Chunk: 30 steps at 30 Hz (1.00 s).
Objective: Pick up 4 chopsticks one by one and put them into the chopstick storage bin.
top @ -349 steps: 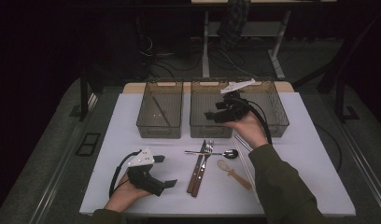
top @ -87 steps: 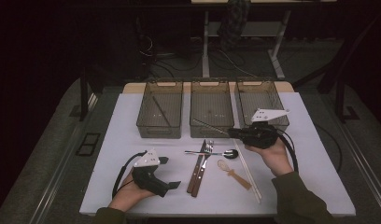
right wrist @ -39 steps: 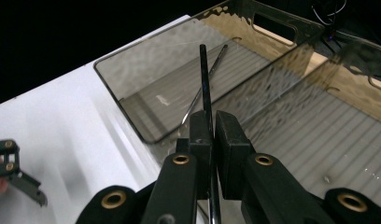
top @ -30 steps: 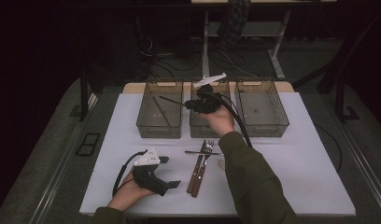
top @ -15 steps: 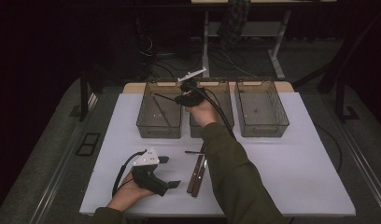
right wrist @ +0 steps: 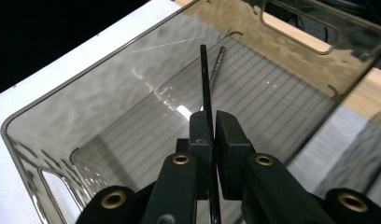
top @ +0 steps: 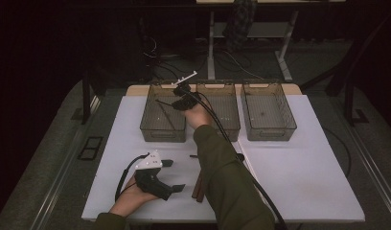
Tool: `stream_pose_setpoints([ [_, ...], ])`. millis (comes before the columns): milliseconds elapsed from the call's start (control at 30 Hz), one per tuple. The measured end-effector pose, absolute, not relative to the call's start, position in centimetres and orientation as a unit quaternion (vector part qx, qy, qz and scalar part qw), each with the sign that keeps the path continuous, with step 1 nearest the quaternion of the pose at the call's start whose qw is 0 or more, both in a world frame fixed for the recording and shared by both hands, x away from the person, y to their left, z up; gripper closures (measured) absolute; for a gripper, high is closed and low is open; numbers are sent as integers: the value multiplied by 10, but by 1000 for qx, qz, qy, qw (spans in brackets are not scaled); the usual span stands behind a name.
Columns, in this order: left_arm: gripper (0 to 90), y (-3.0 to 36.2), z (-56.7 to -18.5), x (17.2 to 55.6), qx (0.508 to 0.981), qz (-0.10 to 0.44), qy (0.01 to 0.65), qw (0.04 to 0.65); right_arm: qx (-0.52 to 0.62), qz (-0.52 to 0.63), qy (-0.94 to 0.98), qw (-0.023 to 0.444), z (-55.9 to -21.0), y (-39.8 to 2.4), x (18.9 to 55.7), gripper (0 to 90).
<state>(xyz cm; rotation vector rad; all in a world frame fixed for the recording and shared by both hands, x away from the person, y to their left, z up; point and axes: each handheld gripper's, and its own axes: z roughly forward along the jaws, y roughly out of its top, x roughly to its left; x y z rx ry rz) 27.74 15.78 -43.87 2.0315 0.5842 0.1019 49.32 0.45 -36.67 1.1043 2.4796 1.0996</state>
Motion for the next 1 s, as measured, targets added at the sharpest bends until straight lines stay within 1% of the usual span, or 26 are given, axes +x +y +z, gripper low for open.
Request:
stream_pose_setpoints([
  [233, 3, 158, -438, 277, 835, 43, 241, 493, 371, 380, 840, 112, -368, 19, 491, 842],
  [300, 3, 158, -438, 277, 836, 42, 239, 492, 366, 383, 840, 115, -367, 21, 490, 773],
  [400, 3, 158, -438, 278, 836, 42, 239, 491, 367, 380, 841, 120, -365, 20, 490, 710],
  [500, 3, 158, -438, 278, 836, 42, 240, 492, 370, 384, 839, 107, -363, 16, 490, 657],
  [567, 3, 158, -438, 278, 836, 42, 240, 492, 371, 388, 838, 99, -361, 14, 489, 625],
  [633, 3, 158, -438, 278, 837, 43, 239, 491, 369, 392, 838, 93, -359, 12, 488, 621],
  [733, 3, 158, -438, 278, 836, 43, 240, 492, 369, 402, 834, 86, -355, 8, 485, 580],
  [867, 3, 158, -438, 278, 837, 43, 239, 490, 367, 407, 833, 75, -352, 1, 479, 513],
  [1000, 3, 158, -438, 278, 838, 45, 238, 490, 362, 408, 835, 77, -349, -10, 474, 443],
])
